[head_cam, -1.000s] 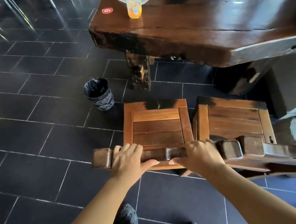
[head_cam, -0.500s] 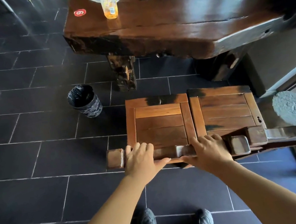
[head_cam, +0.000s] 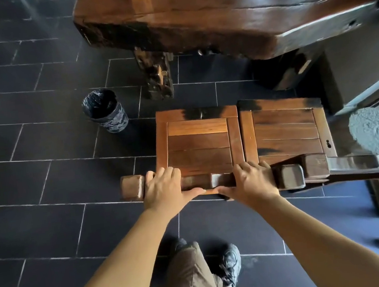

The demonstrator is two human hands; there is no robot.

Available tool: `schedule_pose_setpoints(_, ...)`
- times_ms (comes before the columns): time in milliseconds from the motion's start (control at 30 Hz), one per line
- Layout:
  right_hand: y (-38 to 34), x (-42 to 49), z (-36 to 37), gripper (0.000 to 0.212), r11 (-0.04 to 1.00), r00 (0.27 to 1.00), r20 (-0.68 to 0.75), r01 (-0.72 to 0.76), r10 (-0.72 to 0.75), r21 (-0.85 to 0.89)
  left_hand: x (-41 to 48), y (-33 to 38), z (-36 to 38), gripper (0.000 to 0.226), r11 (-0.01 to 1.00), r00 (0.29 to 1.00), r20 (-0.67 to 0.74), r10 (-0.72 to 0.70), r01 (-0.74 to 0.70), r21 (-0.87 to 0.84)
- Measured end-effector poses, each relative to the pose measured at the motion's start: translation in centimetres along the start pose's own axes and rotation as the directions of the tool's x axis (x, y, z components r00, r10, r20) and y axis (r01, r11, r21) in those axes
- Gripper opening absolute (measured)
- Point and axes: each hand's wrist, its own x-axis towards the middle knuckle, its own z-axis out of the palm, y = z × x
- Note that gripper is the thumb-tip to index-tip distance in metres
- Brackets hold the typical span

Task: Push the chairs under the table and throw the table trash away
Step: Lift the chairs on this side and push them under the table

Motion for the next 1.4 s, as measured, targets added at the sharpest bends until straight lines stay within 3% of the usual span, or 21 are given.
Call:
schedule_pose_setpoints(1200,3.0,19.3,-6.5,0.072,0.999,0.998,-0.048,-0.044,0.045,0.03,20.9,-3.7,-1.7,0.086,0.998,0.998,-0.039,0.05,-0.051,-0.025)
schedule_pose_setpoints(1400,3.2,21.8,-7.2,0.083,0.999,0.996,-0.076,-0.033,0.036,0.04,23.8,-4.4,-2.4,0.088,0.998,0.998,-0.034,0.059,-0.059,-0.017)
